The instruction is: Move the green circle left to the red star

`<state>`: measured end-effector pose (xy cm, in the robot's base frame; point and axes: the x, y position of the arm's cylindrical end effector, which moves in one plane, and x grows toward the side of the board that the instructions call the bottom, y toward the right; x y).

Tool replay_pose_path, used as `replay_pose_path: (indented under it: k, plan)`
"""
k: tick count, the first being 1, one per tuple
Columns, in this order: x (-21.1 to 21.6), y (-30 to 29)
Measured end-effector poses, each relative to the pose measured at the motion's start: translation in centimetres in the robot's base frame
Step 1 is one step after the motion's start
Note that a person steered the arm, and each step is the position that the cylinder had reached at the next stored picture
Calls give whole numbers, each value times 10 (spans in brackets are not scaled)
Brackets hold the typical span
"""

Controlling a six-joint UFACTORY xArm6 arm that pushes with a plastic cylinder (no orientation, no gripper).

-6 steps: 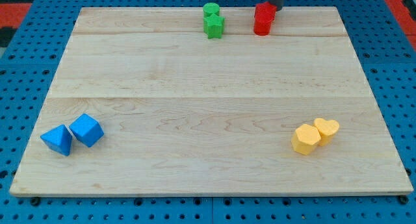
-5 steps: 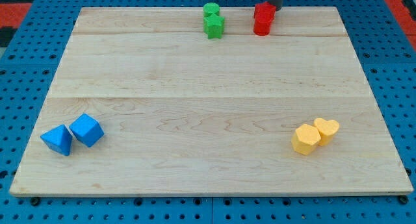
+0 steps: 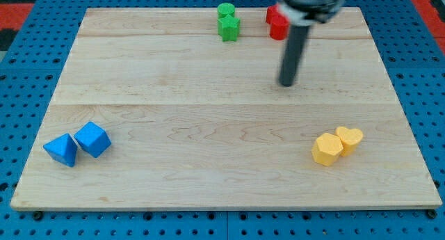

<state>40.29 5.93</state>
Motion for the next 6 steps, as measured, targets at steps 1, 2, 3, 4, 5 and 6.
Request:
replay_pose_path:
  k: [1,2,3,4,5,6]
  plan:
    - [-40,-126]
    - [-125,-179]
    - [-199,-193]
    - [-210,-188]
    - [-211,-152]
    - [-209,-58]
